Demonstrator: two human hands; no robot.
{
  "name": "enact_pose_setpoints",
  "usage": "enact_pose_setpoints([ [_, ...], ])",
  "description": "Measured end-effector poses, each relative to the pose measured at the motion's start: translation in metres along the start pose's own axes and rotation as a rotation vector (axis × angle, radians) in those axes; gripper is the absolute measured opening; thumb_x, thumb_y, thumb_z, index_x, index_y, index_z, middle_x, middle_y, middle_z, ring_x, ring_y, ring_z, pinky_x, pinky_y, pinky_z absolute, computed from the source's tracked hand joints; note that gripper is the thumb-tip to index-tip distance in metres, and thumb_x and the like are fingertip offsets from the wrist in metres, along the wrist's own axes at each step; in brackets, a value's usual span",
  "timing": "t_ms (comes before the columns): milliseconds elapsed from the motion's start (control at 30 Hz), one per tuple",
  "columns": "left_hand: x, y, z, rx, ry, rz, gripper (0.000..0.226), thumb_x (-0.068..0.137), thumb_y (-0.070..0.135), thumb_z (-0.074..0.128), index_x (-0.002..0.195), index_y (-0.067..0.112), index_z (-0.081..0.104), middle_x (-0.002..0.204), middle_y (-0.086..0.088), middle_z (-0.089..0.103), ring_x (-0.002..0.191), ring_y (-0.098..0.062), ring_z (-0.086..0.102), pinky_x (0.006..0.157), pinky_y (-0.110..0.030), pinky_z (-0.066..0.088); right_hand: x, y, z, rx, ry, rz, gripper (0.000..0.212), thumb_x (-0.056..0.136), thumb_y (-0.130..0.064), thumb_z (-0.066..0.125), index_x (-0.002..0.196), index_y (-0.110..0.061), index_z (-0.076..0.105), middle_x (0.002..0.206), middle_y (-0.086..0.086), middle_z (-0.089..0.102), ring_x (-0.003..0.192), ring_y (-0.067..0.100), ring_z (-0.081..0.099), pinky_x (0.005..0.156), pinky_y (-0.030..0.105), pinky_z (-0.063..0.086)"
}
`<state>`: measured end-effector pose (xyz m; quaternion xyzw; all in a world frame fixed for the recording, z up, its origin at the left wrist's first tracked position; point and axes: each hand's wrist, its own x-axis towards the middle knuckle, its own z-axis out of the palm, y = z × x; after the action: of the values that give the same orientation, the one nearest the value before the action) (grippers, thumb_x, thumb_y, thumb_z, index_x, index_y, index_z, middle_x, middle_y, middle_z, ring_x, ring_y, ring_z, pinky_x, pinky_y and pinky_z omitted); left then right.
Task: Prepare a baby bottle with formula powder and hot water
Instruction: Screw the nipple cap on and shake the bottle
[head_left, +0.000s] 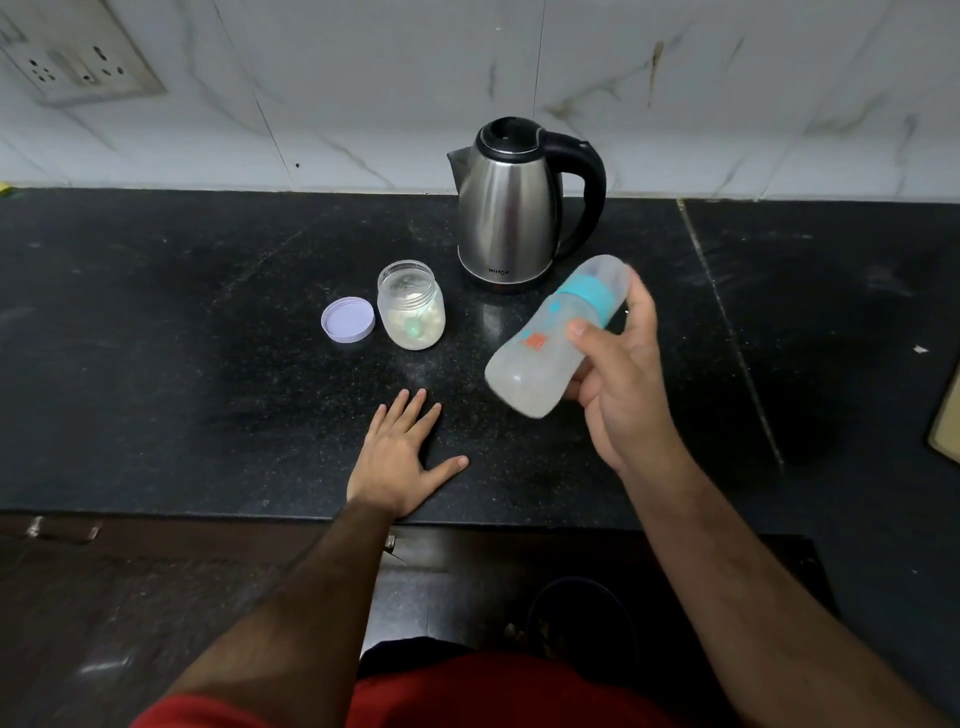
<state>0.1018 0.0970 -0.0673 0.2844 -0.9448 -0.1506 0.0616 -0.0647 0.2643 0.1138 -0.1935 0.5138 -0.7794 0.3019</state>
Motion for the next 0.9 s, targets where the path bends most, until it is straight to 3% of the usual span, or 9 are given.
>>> enact_pose_setpoints([
  [167, 0.001, 0.0, 0.0, 0.0, -0.01, 0.001, 0.091, 0.081, 0.084, 0.037, 0.151, 0.027, 0.039, 0.165, 0.003, 0.02, 0.154, -0.013, 0.005, 0.126, -0.04, 0.003, -0.012, 0.007, 0.001, -0.103, -0.21, 0.078, 0.073, 0.082, -0.012, 0.065, 0.143, -0.039, 0.032, 0.108, -0.001, 0.07, 0.096, 0.018, 0.07, 0.07, 0.037, 0.059],
  [367, 0.0, -0.001, 0.002, -0.001, 0.01, -0.002, 0.093, 0.081, 0.085, 0.037, 0.152, 0.026, 0.037, 0.165, 0.003, 0.021, 0.154, -0.013, 0.006, 0.125, -0.037, 0.0, 0.007, -0.004, -0.003, -0.007, 0.026, -0.021, 0.077, 0.083, -0.019, 0.064, 0.149, -0.029, 0.026, 0.098, -0.012, 0.073, 0.093, 0.018, 0.073, 0.07, 0.041, 0.059],
  [600, 0.001, 0.0, 0.001, 0.0, -0.008, -0.003, 0.093, 0.08, 0.085, 0.036, 0.153, 0.028, 0.035, 0.165, 0.003, 0.019, 0.154, -0.012, 0.004, 0.125, -0.036, -0.002, -0.004, 0.0, -0.004, -0.145, -0.169, 0.08, 0.077, 0.082, -0.016, 0.066, 0.147, -0.036, 0.029, 0.107, -0.005, 0.071, 0.096, 0.018, 0.071, 0.07, 0.037, 0.059],
  [700, 0.001, 0.0, 0.0, -0.01, 0.005, -0.003, 0.093, 0.08, 0.084, 0.038, 0.153, 0.026, 0.037, 0.165, 0.002, 0.021, 0.154, -0.014, 0.006, 0.125, -0.037, 0.0, 0.003, -0.009, -0.004, -0.104, -0.085, 0.021, 0.078, 0.083, -0.018, 0.065, 0.149, -0.032, 0.026, 0.099, -0.014, 0.072, 0.096, 0.017, 0.072, 0.073, 0.042, 0.06],
  [800, 0.001, 0.0, 0.001, -0.001, 0.002, -0.005, 0.094, 0.08, 0.085, 0.036, 0.153, 0.025, 0.036, 0.165, 0.003, 0.02, 0.154, -0.013, 0.005, 0.126, -0.037, 0.001, 0.008, -0.013, -0.004, -0.052, 0.016, -0.001, 0.079, 0.084, -0.021, 0.064, 0.151, -0.03, 0.023, 0.099, -0.012, 0.072, 0.094, 0.017, 0.072, 0.076, 0.043, 0.06],
  [900, 0.001, 0.0, 0.001, 0.001, -0.002, -0.007, 0.094, 0.08, 0.085, 0.036, 0.153, 0.026, 0.036, 0.165, 0.003, 0.019, 0.154, -0.013, 0.005, 0.125, -0.037, 0.0, 0.002, -0.008, -0.002, -0.084, -0.065, 0.035, 0.078, 0.083, -0.019, 0.064, 0.15, -0.031, 0.025, 0.099, -0.01, 0.072, 0.093, 0.018, 0.072, 0.075, 0.045, 0.06],
])
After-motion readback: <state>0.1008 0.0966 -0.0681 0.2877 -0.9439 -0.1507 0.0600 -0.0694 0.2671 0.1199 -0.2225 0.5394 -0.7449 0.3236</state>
